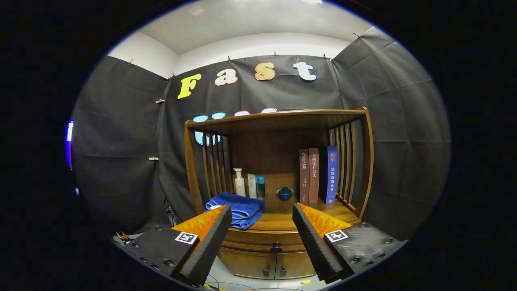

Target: Pull open the drawer, take out the items inside it, and place them on the countertop above the cabinet.

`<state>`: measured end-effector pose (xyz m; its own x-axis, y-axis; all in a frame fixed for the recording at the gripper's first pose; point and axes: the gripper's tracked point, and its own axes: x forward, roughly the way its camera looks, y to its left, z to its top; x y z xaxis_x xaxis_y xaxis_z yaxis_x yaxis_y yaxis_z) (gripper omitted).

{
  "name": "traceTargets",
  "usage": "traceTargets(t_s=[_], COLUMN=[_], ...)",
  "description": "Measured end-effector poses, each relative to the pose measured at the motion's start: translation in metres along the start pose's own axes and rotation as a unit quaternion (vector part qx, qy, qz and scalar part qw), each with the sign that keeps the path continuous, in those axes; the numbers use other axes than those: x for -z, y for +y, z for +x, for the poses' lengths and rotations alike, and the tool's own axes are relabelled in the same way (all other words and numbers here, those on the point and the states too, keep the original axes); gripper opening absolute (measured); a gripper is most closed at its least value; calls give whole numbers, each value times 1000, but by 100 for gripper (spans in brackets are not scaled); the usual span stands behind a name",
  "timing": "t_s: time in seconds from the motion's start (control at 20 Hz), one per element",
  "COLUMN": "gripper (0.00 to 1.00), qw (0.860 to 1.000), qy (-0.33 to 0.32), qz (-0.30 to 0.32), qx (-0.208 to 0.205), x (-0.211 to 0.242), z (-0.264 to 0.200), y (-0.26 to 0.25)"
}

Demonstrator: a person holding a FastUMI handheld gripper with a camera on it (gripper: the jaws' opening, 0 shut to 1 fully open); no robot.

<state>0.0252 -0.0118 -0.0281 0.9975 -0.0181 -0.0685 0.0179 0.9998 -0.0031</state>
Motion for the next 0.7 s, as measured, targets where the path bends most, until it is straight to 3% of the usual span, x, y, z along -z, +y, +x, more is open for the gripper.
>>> traceTargets(t_s=[0.3,0.7], gripper=[98,99], qw=[1000,996], qy=[28,91], qz=[2,21], qx=[6,4], x=[31,107], z=[21,68], y=[-3,-10])
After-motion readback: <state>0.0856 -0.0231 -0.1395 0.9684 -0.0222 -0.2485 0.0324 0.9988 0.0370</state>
